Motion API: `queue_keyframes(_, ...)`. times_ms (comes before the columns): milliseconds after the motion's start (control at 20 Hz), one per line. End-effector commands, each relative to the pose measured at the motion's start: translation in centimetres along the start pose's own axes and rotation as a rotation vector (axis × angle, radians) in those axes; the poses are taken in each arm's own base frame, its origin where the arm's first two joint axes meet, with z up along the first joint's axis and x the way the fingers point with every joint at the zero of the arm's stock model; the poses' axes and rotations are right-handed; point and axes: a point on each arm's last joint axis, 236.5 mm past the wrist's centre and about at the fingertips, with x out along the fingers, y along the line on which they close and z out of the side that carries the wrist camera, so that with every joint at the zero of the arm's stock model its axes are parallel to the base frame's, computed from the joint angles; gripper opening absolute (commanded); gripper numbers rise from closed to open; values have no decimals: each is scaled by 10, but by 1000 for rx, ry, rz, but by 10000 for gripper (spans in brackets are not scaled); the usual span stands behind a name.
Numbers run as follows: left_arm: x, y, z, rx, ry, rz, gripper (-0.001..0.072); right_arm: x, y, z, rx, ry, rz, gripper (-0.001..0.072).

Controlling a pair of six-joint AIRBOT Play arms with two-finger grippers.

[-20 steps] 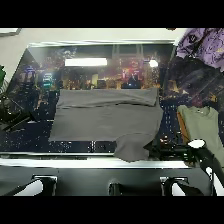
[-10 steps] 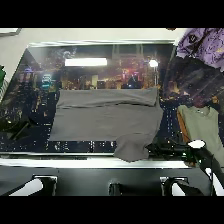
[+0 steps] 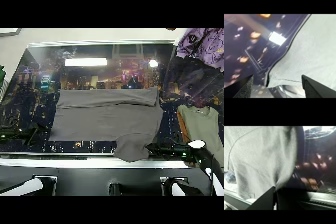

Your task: Fold the clothes and pants, and hang the long-sleeved shirts on hangers.

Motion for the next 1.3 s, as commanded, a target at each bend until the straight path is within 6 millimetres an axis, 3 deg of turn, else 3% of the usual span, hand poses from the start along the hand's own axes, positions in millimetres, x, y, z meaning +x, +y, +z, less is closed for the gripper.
queue_keyframes(0, 18, -3, -9, 13, 63, -2, 711, 0, 0, 0, 1, 0, 0, 34)
queue_keyframes(250, 30, -7, -17, 22, 109, 7, 698, 0, 0, 1, 0, -4, -1, 34)
queue_keyframes(350, 33, -10, -23, 31, 140, 5, 470, 0, 0, 1, 0, -6, -2, 34)
queue_keyframes(450, 34, -11, -28, 31, 162, 2, 423, 0, 0, 1, 0, -6, -2, 34)
queue_keyframes(500, 34, -11, -29, 30, 167, 0, 325, 0, 0, 1, 0, -6, -2, 34)
queue_keyframes(550, 34, -12, -30, 30, 173, -1, 149, 0, 0, 1, 0, -6, -2, 34)
queue_keyframes(600, 34, -12, -32, 31, 179, -4, 20, 0, 0, 1, 0, -5, -2, 34)
queue_keyframes(800, 23, -26, -42, 44, 226, -42, 16, -3, 5, -6, -16, 33, 8, 32)
queue_keyframes(1050, -18, -44, -34, 8, 72, -8, 15, -30, 24, -36, -83, 72, -1, 30)
queue_keyframes(1250, -63, -17, -51, -8, -61, 215, 15, -60, 29, -79, -119, 59, -56, 30)
